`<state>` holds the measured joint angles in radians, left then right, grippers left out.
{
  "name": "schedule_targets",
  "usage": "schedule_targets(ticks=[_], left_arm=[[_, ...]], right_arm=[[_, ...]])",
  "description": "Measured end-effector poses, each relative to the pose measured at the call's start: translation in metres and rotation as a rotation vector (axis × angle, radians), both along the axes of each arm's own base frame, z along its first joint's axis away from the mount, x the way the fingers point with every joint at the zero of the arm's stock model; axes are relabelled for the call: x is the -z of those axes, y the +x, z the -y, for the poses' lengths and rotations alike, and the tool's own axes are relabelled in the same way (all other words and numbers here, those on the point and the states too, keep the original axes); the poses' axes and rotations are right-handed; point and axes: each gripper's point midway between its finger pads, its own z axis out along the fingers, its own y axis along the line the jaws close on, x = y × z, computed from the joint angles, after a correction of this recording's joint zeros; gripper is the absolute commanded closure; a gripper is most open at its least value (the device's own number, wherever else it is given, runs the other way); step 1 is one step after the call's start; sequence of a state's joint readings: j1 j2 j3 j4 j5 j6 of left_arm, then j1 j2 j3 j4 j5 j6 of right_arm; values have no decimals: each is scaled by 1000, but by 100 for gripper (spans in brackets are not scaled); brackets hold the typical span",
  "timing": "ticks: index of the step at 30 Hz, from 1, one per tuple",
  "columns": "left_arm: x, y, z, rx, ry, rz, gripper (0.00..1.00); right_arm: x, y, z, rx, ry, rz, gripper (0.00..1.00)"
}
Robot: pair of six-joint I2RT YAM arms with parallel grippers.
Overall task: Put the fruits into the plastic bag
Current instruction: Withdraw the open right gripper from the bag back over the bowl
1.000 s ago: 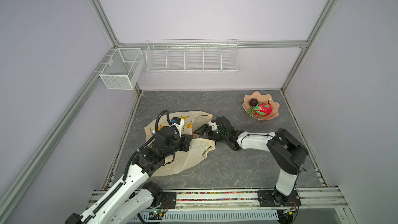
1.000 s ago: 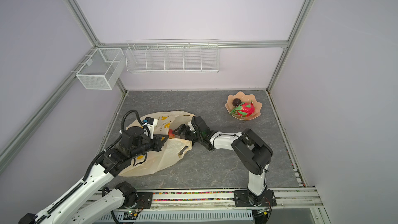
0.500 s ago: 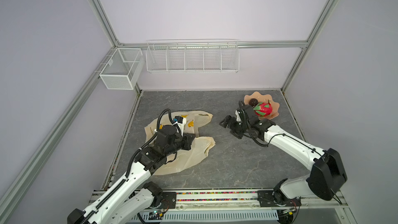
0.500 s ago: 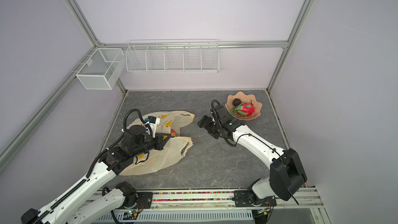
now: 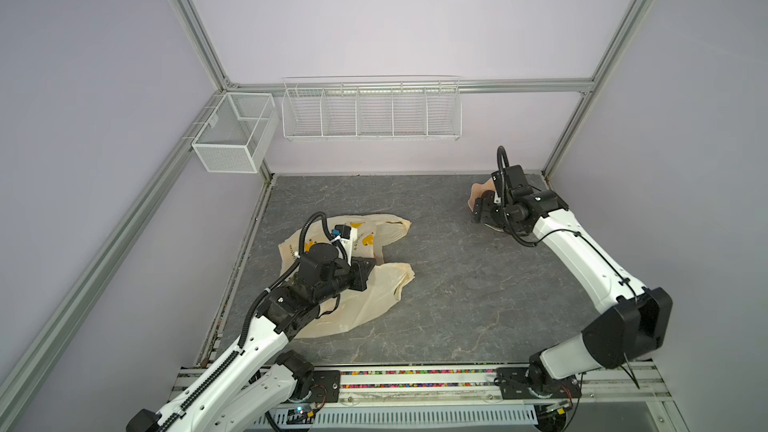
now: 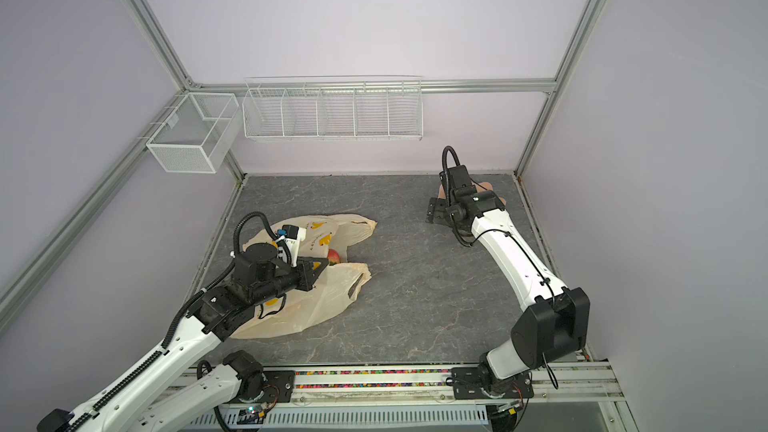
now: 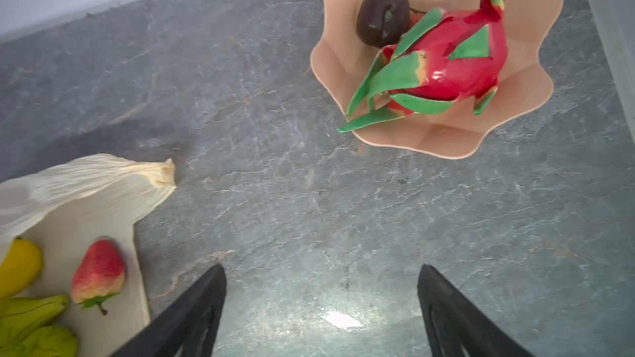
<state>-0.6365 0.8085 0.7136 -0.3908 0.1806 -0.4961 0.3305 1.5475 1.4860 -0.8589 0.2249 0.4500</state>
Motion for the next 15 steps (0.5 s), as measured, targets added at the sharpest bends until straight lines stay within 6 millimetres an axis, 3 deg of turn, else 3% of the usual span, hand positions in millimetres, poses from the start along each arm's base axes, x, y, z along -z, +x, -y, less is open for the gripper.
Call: schedule_targets(ticks=[5, 15], left_arm=[[1, 0, 0, 0, 2, -3, 100], [8, -4, -5, -9, 25, -32, 100]], right_arm=[[16, 33, 13, -36, -91, -46, 10], [41, 136, 30, -106, -204, -82, 10]])
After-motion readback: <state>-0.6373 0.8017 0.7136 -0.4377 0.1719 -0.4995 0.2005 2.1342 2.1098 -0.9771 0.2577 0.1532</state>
